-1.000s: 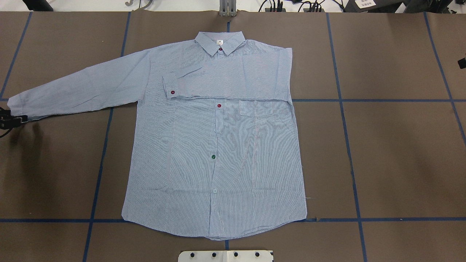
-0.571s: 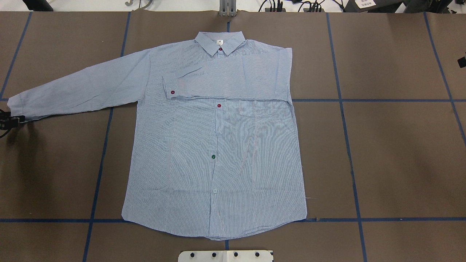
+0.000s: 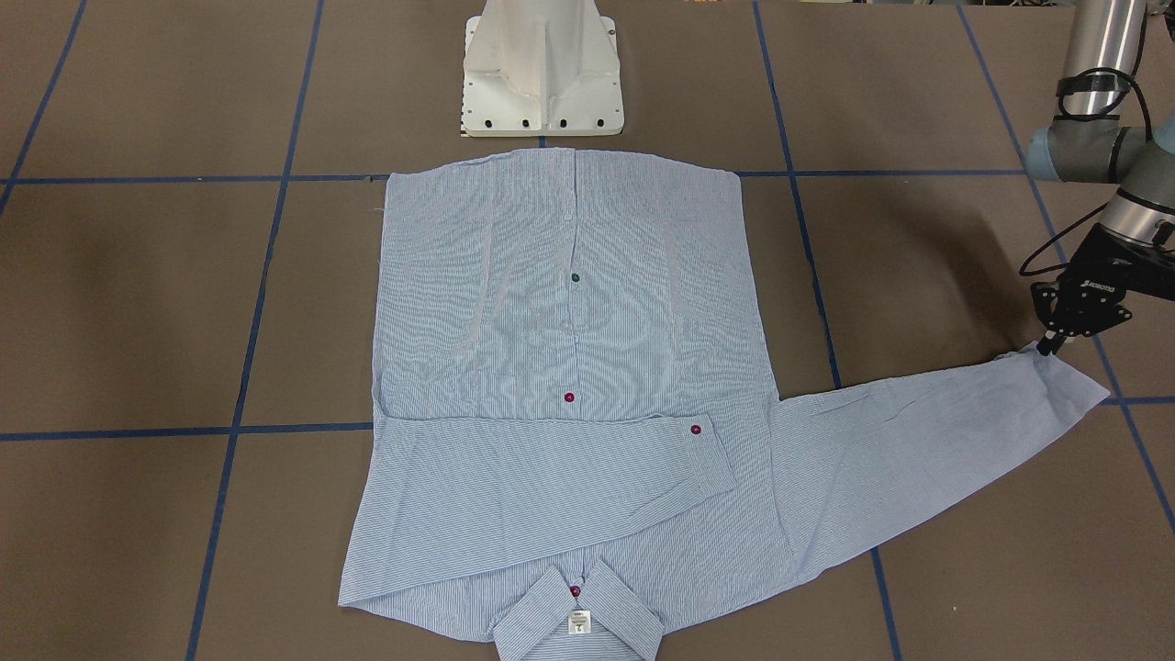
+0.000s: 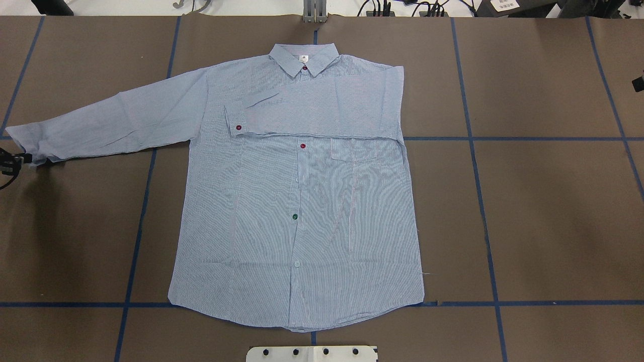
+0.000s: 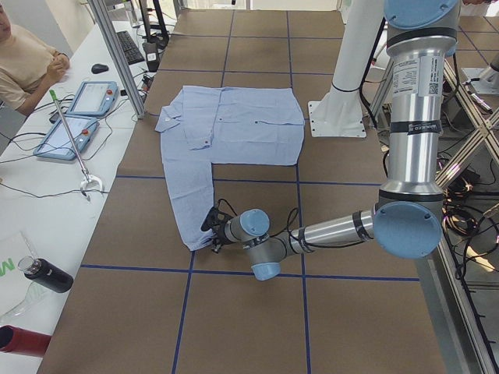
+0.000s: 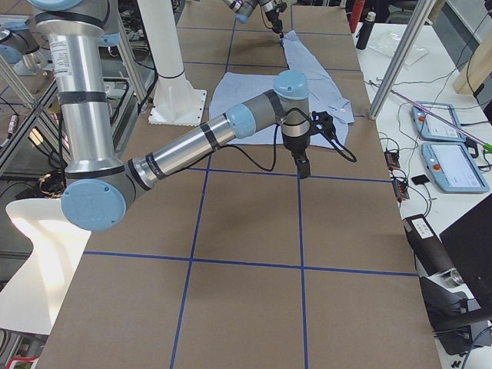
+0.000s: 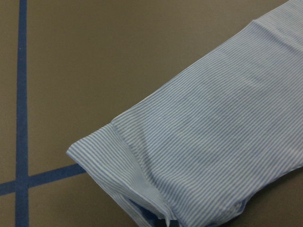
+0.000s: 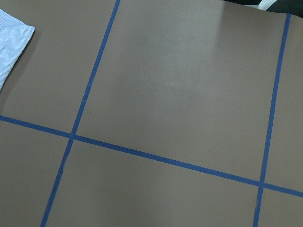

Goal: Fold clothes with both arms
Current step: 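Grasp the sleeve cuff nearest the left gripper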

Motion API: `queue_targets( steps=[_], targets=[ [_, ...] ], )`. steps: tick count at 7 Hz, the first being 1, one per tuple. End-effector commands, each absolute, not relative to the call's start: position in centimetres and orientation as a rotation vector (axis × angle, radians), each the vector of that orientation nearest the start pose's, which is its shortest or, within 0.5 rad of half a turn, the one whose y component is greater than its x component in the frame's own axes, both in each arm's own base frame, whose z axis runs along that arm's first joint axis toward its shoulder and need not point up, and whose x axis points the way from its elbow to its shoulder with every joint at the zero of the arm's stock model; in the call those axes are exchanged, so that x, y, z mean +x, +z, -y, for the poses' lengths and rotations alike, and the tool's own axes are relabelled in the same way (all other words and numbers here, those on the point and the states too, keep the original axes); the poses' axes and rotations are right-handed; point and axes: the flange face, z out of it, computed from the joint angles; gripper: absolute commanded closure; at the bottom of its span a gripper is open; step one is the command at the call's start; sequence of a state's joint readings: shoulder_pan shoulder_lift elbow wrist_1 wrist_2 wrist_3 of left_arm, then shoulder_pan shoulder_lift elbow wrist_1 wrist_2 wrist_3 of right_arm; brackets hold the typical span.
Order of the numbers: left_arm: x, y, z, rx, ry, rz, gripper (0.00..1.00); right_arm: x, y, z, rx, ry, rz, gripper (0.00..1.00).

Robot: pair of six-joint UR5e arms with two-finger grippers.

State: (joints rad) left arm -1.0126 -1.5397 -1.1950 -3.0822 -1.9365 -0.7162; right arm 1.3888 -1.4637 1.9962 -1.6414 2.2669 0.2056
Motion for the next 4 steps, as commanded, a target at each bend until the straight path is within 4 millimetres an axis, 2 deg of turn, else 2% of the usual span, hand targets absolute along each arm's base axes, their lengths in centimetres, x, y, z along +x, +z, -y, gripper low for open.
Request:
queue_targets(
  steps=[1, 2, 4],
  targets=[
    [17.4, 64.6, 46.9, 0.647, 0.094, -0.989, 1.00, -2.4, 41.1, 51.1, 0.300, -0.135, 0.755, 0.00],
    [18.1, 60.2, 49.5, 0.638, 0.077, -0.980, 1.00, -2.4, 41.3, 51.1, 0.296, -0.134, 0.754, 0.00],
    [20.2, 50.5, 53.0, 0.590, 0.008, -0.990, 1.00, -2.3, 41.3, 51.0, 0.291, -0.122, 0.756, 0.00]
  ],
)
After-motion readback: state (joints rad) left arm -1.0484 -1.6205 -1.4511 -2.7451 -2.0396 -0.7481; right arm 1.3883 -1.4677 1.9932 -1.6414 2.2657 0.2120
